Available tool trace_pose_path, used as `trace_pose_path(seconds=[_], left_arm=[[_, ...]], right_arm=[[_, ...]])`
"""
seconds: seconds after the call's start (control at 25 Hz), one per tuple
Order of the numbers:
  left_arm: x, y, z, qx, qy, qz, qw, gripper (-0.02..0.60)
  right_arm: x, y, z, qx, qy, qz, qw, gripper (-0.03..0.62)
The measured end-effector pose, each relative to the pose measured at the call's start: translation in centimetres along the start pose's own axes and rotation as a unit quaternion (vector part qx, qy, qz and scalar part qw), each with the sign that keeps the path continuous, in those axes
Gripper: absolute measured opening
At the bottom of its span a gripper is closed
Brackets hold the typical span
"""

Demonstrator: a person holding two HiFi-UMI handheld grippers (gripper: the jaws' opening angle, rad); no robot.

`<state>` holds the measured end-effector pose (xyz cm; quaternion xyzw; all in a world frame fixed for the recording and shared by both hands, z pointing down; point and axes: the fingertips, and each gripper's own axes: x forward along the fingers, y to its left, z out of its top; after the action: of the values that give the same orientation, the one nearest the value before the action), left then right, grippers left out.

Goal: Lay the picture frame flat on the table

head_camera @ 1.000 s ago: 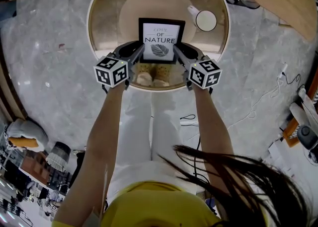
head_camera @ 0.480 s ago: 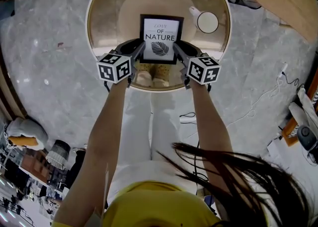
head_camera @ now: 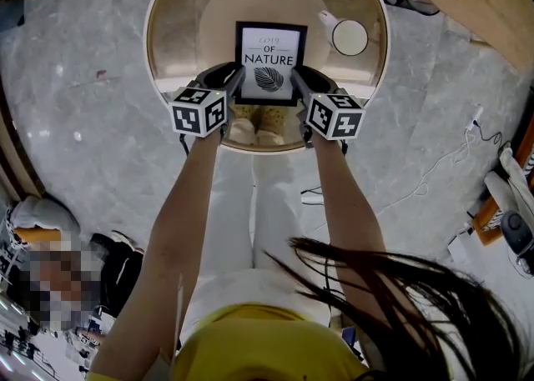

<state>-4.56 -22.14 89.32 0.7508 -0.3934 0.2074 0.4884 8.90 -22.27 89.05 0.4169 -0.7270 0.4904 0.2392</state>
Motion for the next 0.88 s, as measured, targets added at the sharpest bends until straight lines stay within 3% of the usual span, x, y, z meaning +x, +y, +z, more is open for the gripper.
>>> trace_pose_path(seconds=[0.08,0.2,0.36,0.4,0.56,0.72,0.88], left_arm=[[-0.1,0.0,0.2,0.004,-0.006,0.01,0.9999,0.123],[-0.5,0.1,0.7,0.005,-0.022,0.028,0.9993,0.218],[-2.4,0.1,2.0,0.015,-0.055,0.051,0.9971,0.227],[-3.3,-0.2,2.4,0.02,-0.066,0.054,0.9962,0.222],[-8.0,-2.2,5.1,0.034,-0.134,0.064,0.9884,0.108],[-12.7,-5.1,7.9,0.058,-0.177,0.058,0.9807,0.002],[-17.2,-8.8,8.7,0.059,-0.186,0.041,0.9799,0.0]], right_arm=[[-0.1,-0.3,0.0,-0.005,-0.001,-0.026,1.0,0.087],[-0.6,-0.8,0.1,-0.02,-0.003,-0.066,0.998,0.134],[-2.4,-0.7,0.9,-0.029,-0.018,-0.091,0.995,0.146],[-3.2,-0.4,1.1,-0.03,-0.022,-0.094,0.995,0.14],[-7.3,0.9,2.2,-0.034,-0.043,-0.11,0.992,0.112],[-11.7,2.6,4.2,-0.042,-0.072,-0.13,0.988,0.04],[-16.7,5.1,5.0,-0.051,-0.078,-0.132,0.987,0.002]])
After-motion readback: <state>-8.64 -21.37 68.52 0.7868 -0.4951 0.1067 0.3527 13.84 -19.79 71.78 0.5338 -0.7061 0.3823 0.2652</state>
